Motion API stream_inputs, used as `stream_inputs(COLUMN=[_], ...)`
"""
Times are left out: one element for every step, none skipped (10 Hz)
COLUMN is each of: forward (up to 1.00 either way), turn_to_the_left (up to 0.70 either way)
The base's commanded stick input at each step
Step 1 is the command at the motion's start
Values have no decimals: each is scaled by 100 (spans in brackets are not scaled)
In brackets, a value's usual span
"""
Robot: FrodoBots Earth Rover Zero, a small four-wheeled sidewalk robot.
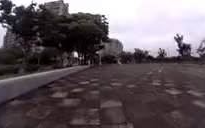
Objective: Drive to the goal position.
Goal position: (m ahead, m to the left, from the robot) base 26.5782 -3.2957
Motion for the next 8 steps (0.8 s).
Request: stream_inputs(forward=[100, 100, 100, 100, 100, 100, 100, 100], turn_to_the_left=[0, 0, 0, 0, 0, 0, 0, 0])
